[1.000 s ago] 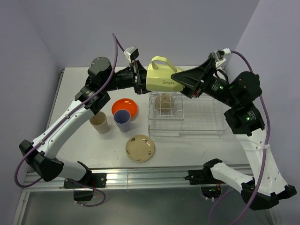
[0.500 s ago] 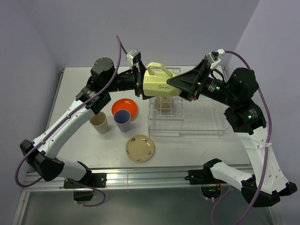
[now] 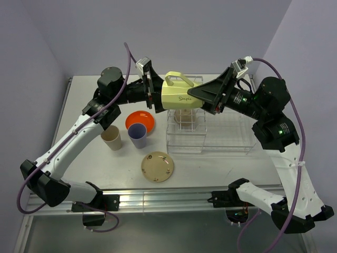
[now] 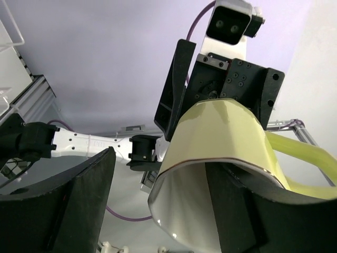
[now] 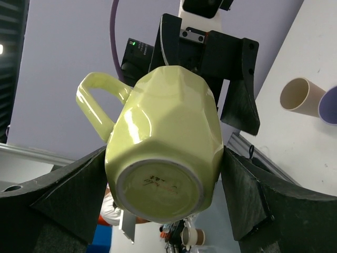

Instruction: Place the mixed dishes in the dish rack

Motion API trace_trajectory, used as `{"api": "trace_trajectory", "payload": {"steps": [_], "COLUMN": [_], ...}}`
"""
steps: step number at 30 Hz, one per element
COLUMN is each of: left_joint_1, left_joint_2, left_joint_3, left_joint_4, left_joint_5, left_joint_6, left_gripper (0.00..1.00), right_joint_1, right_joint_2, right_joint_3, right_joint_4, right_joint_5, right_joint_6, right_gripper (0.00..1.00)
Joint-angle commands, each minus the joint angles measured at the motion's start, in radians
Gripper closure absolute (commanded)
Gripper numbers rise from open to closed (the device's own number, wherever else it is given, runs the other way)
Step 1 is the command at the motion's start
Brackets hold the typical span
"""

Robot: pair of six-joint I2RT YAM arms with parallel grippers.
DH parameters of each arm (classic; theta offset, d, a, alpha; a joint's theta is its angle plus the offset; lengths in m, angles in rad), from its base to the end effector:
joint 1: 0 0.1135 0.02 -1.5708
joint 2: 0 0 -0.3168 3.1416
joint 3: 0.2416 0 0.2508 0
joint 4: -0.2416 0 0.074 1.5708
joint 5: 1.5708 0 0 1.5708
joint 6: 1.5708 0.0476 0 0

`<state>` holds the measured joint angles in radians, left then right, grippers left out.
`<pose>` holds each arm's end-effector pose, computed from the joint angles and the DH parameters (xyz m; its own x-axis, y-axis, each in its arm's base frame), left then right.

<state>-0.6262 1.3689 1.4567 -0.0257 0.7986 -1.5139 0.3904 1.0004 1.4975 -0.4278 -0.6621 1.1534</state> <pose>0.2237 -0.2039 0.5116 -0.9838 -0.1481 -0.1011 0.1064 -0.0280 -0.9939 0.1235 0.0825 0.5567 -0.7669 0.4641 -0.4433 -0.4101 0.1770 0.8947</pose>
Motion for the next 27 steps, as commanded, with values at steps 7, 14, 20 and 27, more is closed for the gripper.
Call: {"api": "trace_trajectory", "payload": {"steps": [7, 14, 20, 27], "left_joint_1": [0.080, 0.146, 0.268, 0.319], "left_joint_2": [-0.097, -0.128, -0.120, -0.088], "left_joint_3": [-0.091, -0.101, 0.052, 0.157], "left_joint_4": [0.118, 0.075, -0.352, -0.878], "left_joint_5": [0.057, 0.082, 0.073, -0.127], "left_joint_6": [-0.034, -0.008, 0.295, 0.649], "left_gripper": [0.25, 0.25, 0.28, 0.31], "right_joint_1": [-0.045, -0.119, -0.287, -0.476], "right_joint_2": [-0.062, -0.082, -0.072, -0.011], "right_joint_3": [0.001, 0.035, 0.064, 0.162], "right_joint_4": [0.054, -0.020, -0.120, -0.340], "right_joint_5": [-0.008, -0.007, -0.051, -0.051], "right_joint_6": [-0.014, -0.046, -0.089, -0.270], "right_gripper": [1.00, 1.00, 1.00, 1.00]}}
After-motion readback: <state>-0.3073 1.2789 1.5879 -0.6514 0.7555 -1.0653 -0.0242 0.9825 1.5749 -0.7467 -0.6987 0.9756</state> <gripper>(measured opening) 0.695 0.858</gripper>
